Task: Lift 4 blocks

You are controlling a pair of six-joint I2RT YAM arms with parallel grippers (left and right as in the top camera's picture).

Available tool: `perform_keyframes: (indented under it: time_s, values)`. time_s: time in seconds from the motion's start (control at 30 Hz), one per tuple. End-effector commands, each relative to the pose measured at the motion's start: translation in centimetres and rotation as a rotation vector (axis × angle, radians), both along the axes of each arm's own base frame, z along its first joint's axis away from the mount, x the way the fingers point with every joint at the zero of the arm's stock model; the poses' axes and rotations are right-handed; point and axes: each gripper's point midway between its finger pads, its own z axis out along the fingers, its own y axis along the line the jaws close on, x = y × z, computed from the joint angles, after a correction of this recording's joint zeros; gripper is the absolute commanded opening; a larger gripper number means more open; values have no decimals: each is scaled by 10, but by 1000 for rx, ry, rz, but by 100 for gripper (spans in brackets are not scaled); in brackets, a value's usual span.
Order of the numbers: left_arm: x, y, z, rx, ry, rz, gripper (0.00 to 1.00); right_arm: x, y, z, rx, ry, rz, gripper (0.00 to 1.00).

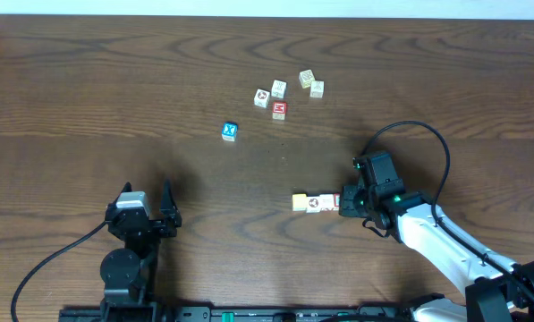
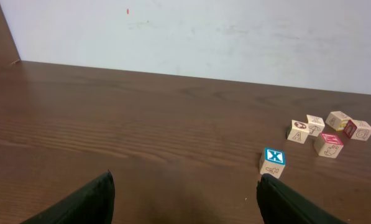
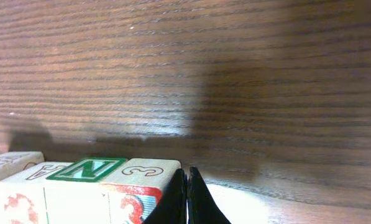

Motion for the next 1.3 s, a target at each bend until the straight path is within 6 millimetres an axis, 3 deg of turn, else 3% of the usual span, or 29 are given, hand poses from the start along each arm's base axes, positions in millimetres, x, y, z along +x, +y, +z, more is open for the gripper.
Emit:
perform_keyframes:
  time_s: [0.0,0.23,0.5,0.63,0.8,0.9,1.27]
  values:
    - [-1,2,-18,-8,59,17,74,1,8,2,22,1,32,1]
    - [-1,2,-18,-8,59,17,74,1,4,1,1,3,22,1]
    - [-1,2,-18,-8,59,17,74,6,-23,-1,-118,-21,-91,4]
    - [-1,2,-18,-8,59,17,73,17,-20,5,-109,-60,-87,5]
    - [-1,2,-18,-8,59,17,74,40,-7,26,-100,-155,18,3]
    - [-1,2,-18,-8,59,17,73,48,14,36,-19,-204,116,4]
    - [-1,2,-18,-8,59,17,74,46,48,42,73,-230,188,3]
